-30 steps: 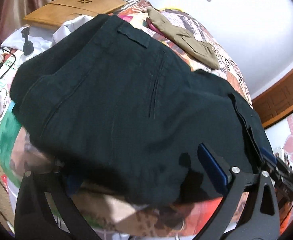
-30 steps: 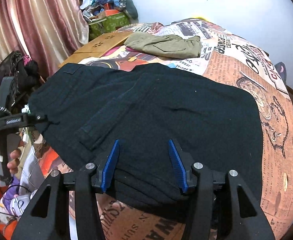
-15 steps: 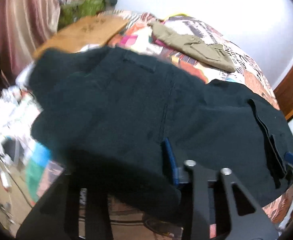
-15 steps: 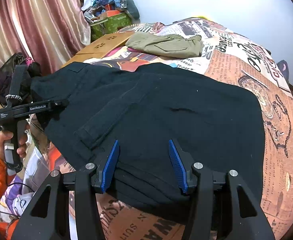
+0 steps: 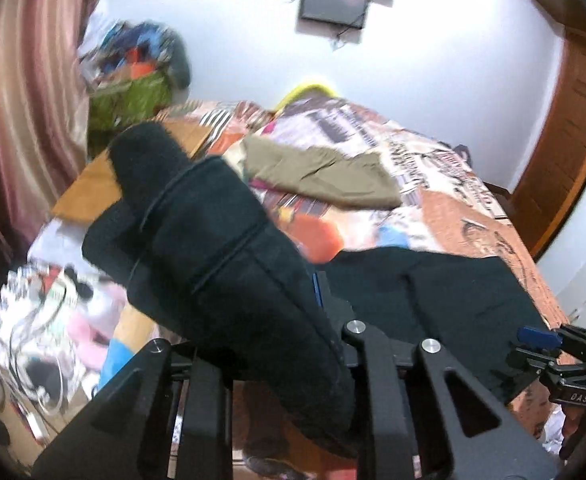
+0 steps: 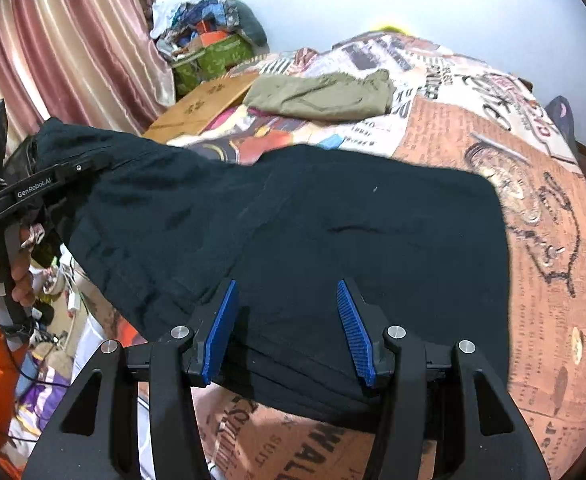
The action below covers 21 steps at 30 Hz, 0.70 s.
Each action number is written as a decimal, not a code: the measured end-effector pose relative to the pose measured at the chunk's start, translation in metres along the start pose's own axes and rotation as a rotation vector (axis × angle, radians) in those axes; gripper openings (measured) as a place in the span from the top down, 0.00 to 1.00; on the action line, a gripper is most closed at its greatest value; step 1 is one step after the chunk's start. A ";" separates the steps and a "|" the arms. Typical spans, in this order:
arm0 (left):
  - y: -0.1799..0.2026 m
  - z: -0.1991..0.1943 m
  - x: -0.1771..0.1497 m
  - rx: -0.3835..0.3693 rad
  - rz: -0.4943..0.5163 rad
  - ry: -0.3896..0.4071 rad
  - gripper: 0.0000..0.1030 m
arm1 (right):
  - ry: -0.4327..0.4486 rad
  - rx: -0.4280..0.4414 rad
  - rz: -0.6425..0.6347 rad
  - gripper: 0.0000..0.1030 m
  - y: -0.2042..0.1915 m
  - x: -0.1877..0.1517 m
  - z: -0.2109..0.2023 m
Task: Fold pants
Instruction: 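Lift the black pants leg upward with the left gripper, then fold the held pants over, lower onto the bed, open the left gripper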
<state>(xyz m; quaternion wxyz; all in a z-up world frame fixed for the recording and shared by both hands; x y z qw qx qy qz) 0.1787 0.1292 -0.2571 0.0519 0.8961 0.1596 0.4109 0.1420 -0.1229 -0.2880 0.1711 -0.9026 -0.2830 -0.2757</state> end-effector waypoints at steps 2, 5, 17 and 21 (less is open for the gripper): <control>0.017 -0.008 0.009 -0.016 0.041 0.026 0.82 | 0.025 -0.015 0.004 0.53 0.006 0.002 -0.012; 0.040 -0.019 0.019 -0.053 0.081 0.061 0.83 | 0.047 -0.044 0.015 0.53 0.017 0.001 -0.025; 0.121 -0.021 0.039 -0.212 0.160 0.073 0.86 | -0.007 -0.178 0.112 0.52 0.068 -0.044 -0.027; 0.145 -0.014 0.035 -0.258 0.187 0.039 0.88 | 0.005 -0.166 0.131 0.52 0.073 -0.047 -0.024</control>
Point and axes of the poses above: each gripper's, at about its wrist camera, not at the fingertips, and z roughly the way its jaws point, y to its right, x to its top, the point moved 6 cm from there along z, roughly the way its jaws point, and after that the axes turned 8 degrees about -z, right-handed, at the moved point
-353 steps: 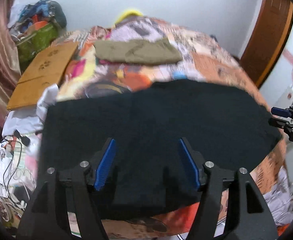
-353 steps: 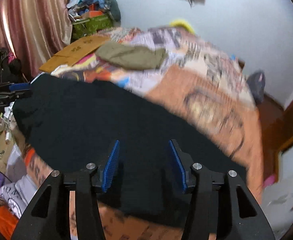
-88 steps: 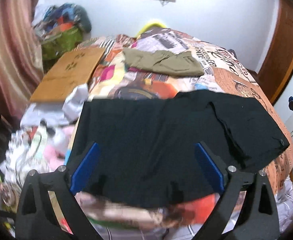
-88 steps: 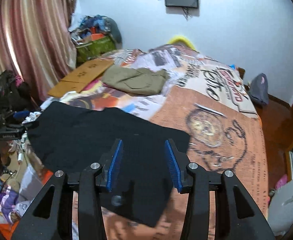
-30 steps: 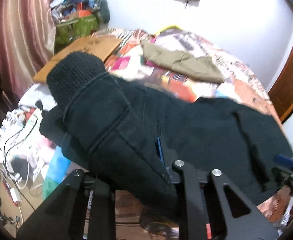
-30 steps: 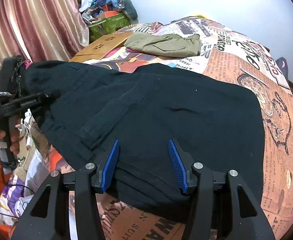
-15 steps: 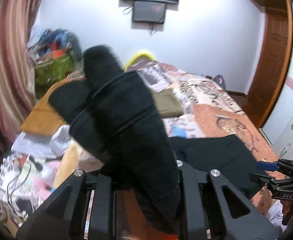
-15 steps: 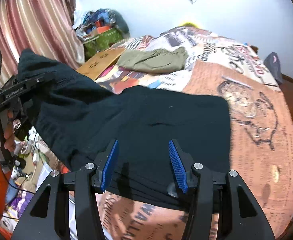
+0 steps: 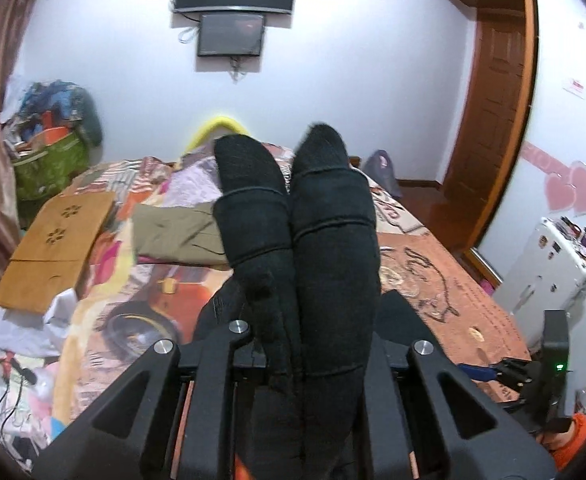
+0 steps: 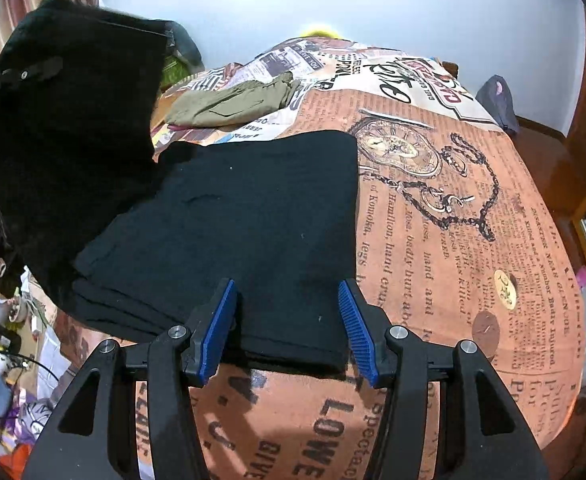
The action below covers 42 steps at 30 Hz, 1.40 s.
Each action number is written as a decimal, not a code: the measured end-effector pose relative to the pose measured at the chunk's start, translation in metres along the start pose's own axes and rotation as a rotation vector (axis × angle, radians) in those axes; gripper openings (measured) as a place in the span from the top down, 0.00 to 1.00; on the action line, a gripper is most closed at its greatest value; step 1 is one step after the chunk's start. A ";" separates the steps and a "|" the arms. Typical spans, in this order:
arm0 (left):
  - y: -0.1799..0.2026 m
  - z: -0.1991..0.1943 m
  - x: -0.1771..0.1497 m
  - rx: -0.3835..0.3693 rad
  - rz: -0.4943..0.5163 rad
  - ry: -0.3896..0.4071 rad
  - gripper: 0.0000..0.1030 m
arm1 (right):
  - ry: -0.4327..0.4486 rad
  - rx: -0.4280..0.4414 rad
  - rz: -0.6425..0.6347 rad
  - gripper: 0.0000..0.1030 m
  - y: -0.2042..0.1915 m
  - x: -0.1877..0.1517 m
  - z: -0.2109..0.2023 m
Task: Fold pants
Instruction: 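Fold the held pants over, lower onto the bed, open the left gripper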
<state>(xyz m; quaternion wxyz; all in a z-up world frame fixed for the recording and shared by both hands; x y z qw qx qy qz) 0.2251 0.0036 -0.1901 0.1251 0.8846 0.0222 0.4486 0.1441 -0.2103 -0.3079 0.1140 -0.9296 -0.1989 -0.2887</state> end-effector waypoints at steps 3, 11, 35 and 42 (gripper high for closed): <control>0.022 0.012 -0.002 -0.023 0.030 -0.021 0.89 | 0.006 0.012 0.010 0.49 0.001 0.000 0.002; 0.082 0.029 -0.008 -0.105 0.127 -0.042 0.89 | 0.017 0.046 0.033 0.49 0.003 -0.002 0.004; 0.148 0.082 -0.130 -0.114 0.308 -0.359 0.66 | 0.097 -0.102 0.153 0.49 0.067 -0.022 -0.082; 0.143 0.043 -0.116 -0.177 0.283 -0.322 0.35 | 0.088 -0.084 0.150 0.49 0.059 -0.026 -0.083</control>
Point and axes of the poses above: each gripper's, at about its wrist camera, not at the fingertips, and z roughly the way its jaws point, y to its right, x to its top, the point moved 6 cm from there along z, roughly the way its jaws point, and after that the axes turned 8 degrees about -z, right-handed, at the moved point
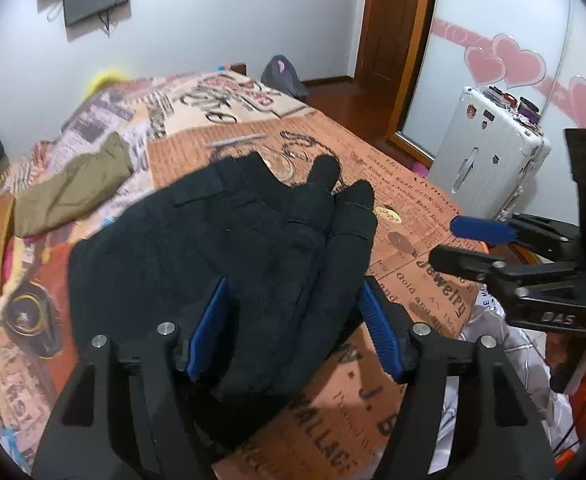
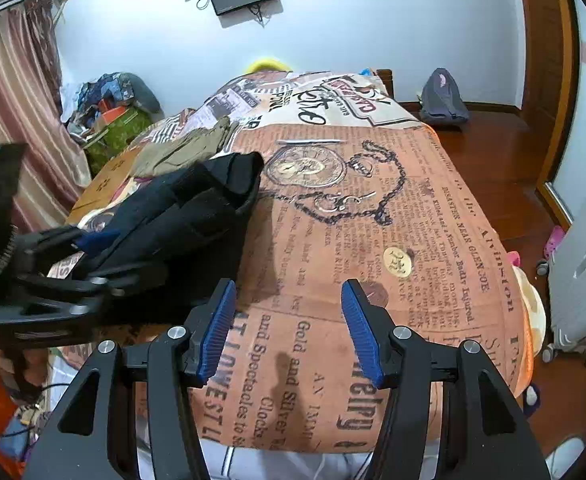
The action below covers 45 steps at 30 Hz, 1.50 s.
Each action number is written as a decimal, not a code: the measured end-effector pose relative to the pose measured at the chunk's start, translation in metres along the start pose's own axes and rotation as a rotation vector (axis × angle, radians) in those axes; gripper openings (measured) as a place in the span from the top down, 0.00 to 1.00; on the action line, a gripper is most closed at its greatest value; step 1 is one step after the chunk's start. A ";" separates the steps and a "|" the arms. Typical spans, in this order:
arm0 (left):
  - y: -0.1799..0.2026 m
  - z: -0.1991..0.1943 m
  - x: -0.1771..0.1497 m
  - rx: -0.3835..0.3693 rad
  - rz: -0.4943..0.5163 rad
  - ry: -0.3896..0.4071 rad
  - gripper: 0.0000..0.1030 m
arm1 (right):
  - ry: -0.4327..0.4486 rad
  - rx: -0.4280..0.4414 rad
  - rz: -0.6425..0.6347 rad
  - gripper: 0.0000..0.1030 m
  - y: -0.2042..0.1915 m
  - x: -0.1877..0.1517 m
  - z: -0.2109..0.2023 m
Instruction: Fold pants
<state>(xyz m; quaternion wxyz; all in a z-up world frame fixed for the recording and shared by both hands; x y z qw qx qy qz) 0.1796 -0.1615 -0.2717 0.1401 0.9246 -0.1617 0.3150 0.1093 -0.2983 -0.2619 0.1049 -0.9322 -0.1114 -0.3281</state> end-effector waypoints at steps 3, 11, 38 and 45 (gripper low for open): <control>-0.017 -0.019 0.003 0.023 -0.037 0.039 0.29 | -0.013 0.016 -0.014 0.49 -0.008 -0.002 0.003; -0.113 -0.031 -0.002 0.194 -0.216 0.062 0.27 | -0.051 0.088 -0.050 0.49 -0.037 -0.007 0.020; -0.189 -0.015 -0.012 0.371 -0.308 0.060 0.26 | -0.139 -0.070 -0.220 0.49 0.032 0.066 0.147; -0.234 0.016 0.036 0.409 -0.285 0.086 0.26 | -0.118 -0.098 -0.171 0.49 0.043 0.065 0.121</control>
Point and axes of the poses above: each gripper's, at about its wrist camera, not at the fingertips, and z roughly the way its jaws point, y to its right, x to its top, the point moved 6 cm from there along z, roughly the way its jaws point, and after that the axes turned 8 degrees about -z, right-handed, at the moved point
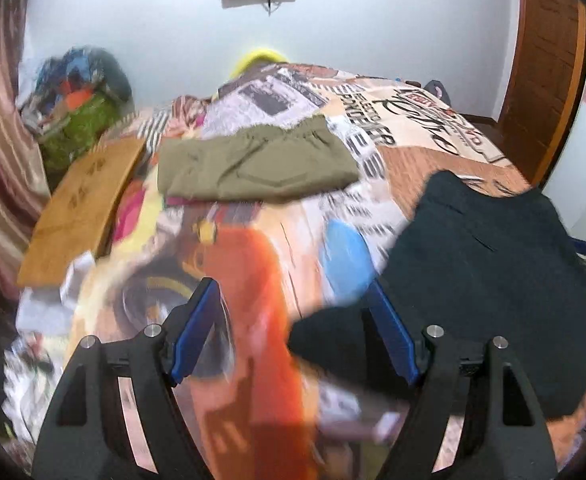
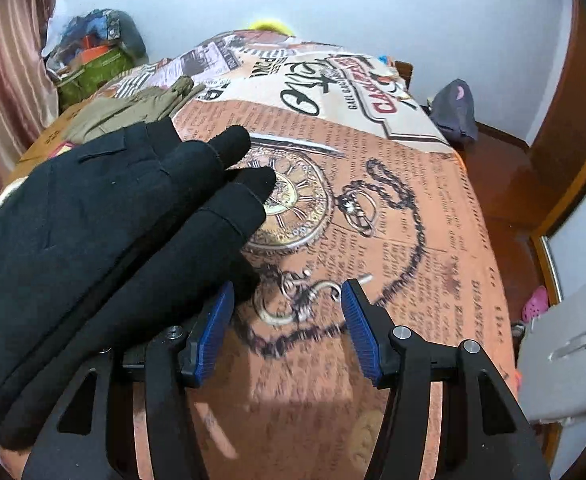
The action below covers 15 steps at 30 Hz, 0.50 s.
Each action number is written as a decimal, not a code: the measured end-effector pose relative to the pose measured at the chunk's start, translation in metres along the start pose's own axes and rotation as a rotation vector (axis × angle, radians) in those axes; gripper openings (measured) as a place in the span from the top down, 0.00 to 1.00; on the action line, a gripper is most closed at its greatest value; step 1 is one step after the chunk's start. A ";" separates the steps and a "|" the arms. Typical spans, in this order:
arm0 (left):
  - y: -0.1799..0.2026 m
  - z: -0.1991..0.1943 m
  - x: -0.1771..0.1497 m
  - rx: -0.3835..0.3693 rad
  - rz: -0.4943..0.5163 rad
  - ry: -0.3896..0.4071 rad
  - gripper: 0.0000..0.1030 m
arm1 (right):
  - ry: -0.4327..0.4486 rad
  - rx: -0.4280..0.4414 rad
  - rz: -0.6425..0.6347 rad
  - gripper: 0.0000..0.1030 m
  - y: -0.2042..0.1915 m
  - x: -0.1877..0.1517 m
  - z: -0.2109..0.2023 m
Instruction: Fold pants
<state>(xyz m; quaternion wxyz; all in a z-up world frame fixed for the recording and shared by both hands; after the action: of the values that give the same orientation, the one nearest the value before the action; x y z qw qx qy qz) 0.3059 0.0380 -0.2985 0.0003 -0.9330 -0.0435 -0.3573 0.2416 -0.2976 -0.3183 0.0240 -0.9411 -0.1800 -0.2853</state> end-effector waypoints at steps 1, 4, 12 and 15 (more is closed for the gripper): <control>-0.001 0.013 0.007 0.021 0.027 -0.004 0.26 | 0.006 0.009 0.014 0.49 0.000 -0.004 -0.010; -0.002 0.046 0.009 0.050 0.072 -0.074 0.26 | 0.039 0.029 0.052 0.49 -0.003 -0.013 -0.035; 0.004 0.072 -0.034 -0.039 0.056 -0.215 0.34 | 0.096 0.104 0.011 0.49 -0.055 -0.014 -0.078; -0.001 0.071 -0.043 -0.096 -0.019 -0.248 0.34 | 0.113 0.167 -0.018 0.49 -0.085 -0.010 -0.081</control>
<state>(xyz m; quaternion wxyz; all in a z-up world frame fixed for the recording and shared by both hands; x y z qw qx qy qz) 0.3215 0.0383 -0.3799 -0.0533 -0.9684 -0.0349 -0.2410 0.1614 -0.2339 -0.2608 0.1101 -0.9165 -0.2100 -0.3221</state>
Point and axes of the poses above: each gripper's, at about its wrist camera, not at the fingertips, and z roughly the way its jaws point, y to its right, x to its top, the point moved 6 cm from there along z, roughly the way its jaws point, and after that the axes turned 8 degrees about -z, right-handed, at the moved point
